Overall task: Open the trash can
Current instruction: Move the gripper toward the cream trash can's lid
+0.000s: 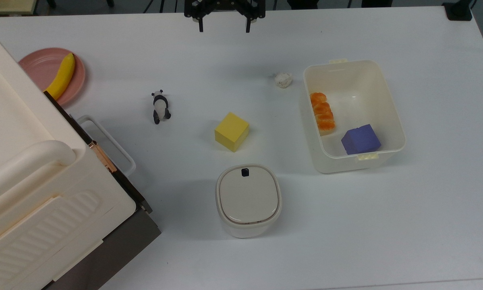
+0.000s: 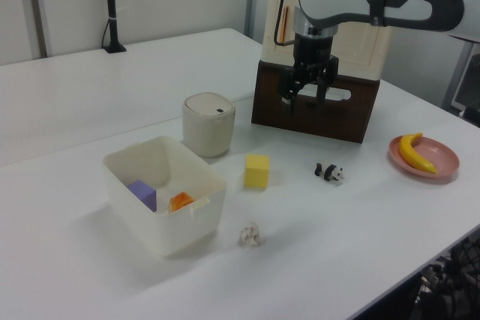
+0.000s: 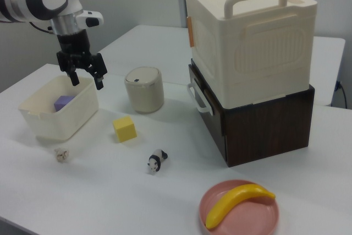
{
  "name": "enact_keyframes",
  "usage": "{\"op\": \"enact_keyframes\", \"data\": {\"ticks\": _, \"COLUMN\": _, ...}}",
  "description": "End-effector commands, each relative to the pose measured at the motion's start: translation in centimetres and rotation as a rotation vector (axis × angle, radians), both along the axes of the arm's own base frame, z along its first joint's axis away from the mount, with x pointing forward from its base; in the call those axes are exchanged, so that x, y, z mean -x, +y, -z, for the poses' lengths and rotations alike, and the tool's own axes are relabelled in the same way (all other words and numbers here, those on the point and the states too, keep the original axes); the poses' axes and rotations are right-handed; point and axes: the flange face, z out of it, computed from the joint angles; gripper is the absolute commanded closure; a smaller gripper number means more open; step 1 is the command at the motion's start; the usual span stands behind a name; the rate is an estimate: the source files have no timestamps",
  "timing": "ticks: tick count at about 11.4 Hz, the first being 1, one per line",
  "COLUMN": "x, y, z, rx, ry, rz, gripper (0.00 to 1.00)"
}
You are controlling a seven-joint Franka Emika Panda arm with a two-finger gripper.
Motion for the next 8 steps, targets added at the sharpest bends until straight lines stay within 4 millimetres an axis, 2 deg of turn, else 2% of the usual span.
{"op": "enact_keyframes", "data": {"ticks": 1, "x": -0.24, "y": 0.39, "z": -0.66, "rx": -0.037, "ry": -0.066, "rz": 0.025, "gripper": 0.0}}
{"op": "enact_keyframes", "data": {"ticks": 5, "x": -0.17, "y": 0.56, "z": -0.55, "rx": -0.047, "ry": -0.056, "rz": -0.076, "gripper": 0.0}}
{"op": "enact_keyframes", "data": {"ticks": 8, "x": -0.44, "y": 0.7, "z": -0.04, "rx": -0.048, "ry": -0.055, "rz": -0.06, "gripper": 0.0}}
